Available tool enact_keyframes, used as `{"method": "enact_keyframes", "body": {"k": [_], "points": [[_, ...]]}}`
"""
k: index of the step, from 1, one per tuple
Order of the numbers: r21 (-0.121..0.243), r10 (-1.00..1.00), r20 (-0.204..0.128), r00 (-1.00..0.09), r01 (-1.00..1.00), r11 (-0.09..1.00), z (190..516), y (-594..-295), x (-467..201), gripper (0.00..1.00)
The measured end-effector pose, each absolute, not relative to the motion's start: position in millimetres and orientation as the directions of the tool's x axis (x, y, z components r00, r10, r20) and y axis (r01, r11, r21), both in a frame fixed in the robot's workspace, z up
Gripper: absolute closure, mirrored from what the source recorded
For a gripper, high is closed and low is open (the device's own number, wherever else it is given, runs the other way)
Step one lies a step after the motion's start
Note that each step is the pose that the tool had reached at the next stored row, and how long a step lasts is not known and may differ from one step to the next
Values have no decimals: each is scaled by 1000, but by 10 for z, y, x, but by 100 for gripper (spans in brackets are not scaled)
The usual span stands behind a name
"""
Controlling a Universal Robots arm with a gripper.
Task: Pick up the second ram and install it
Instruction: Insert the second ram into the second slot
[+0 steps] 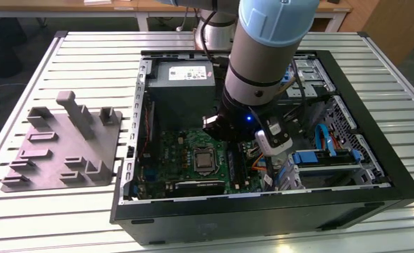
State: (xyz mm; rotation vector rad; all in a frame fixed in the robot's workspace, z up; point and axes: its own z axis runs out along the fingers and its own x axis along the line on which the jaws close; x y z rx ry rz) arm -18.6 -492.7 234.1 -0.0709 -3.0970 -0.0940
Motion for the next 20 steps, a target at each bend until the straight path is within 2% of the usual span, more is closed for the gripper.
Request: {"method": "enact_keyframes", "body": {"k": [20], "points": [[43,53,43,-998,55,998,2229,-4944,-102,86]]}}
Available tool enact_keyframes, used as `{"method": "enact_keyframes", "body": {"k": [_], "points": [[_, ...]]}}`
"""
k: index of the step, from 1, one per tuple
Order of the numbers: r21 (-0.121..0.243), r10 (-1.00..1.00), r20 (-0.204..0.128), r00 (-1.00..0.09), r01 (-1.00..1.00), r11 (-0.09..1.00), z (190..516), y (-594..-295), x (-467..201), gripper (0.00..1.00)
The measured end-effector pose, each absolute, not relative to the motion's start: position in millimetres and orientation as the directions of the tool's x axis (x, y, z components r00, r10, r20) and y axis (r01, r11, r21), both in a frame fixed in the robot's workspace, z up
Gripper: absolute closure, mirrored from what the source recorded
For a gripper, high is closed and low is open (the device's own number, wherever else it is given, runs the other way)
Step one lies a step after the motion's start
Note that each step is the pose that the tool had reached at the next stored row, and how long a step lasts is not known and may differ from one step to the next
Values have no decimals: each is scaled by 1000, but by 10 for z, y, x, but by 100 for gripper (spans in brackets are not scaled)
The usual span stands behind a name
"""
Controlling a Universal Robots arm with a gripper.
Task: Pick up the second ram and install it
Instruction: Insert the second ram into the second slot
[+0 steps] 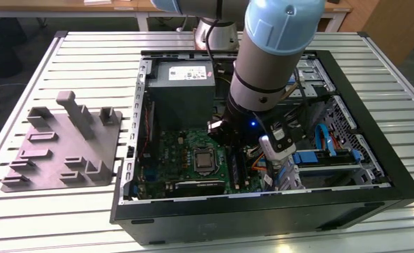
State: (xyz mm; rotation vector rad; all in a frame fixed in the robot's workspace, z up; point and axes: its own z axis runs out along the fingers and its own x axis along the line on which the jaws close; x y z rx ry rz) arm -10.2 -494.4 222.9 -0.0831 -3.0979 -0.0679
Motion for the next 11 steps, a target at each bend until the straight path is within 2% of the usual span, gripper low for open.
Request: {"method": "enact_keyframes", "body": {"k": [11], "points": [[39,53,43,-998,54,998,2213,-4910,-62,86]]}}
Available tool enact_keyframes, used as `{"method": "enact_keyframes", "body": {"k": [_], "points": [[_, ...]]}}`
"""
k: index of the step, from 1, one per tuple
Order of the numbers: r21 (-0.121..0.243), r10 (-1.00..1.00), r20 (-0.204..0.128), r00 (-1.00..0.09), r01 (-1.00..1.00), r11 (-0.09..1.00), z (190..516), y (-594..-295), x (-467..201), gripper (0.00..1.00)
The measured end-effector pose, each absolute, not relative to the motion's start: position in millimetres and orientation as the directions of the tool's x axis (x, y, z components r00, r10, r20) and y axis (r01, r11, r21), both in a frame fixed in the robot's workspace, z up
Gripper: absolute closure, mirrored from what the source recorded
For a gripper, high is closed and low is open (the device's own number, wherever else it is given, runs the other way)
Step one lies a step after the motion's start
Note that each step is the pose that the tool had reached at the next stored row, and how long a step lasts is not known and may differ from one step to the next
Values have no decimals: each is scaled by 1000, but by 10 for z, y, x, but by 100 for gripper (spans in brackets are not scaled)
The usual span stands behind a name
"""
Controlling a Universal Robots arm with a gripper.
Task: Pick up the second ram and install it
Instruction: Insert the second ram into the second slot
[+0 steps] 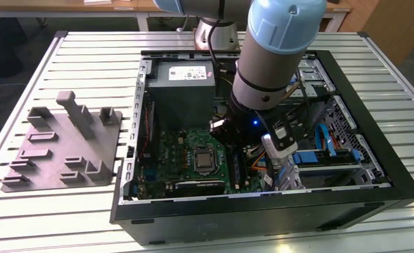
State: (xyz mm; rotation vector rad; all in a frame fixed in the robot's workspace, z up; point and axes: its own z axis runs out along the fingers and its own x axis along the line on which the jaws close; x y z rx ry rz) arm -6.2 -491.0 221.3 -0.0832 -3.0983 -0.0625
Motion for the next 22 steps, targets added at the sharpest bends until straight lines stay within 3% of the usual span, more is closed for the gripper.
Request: {"method": "enact_keyframes", "body": {"k": [22], "points": [[38,38,43,-998,40,999,2182,-4880,-110,86]]}}
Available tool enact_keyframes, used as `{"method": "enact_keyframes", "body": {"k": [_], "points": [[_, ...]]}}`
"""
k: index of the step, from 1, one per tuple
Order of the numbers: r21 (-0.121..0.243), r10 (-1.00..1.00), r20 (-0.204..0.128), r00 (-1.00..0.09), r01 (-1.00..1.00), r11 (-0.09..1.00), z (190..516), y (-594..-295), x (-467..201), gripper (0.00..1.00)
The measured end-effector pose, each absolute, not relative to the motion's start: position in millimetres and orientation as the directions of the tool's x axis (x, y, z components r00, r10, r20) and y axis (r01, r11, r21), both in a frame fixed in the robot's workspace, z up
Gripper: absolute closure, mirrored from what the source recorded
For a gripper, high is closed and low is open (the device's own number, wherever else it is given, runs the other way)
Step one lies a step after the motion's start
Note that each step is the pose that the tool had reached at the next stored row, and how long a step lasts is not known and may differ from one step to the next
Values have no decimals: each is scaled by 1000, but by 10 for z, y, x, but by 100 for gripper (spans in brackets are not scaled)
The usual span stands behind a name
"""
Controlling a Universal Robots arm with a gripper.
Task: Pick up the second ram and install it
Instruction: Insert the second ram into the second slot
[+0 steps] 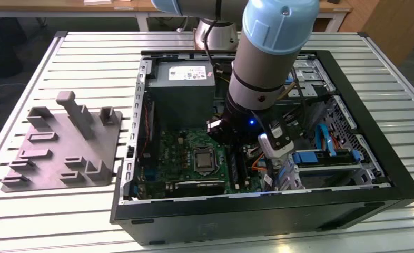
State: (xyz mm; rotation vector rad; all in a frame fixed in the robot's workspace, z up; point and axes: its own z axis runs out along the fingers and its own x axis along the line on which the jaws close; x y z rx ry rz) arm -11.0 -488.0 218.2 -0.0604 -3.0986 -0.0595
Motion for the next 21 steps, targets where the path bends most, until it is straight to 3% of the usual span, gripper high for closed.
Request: {"method": "enact_keyframes", "body": {"k": [21], "points": [[34,35,41,-999,36,999,2154,-4852,-97,86]]}}
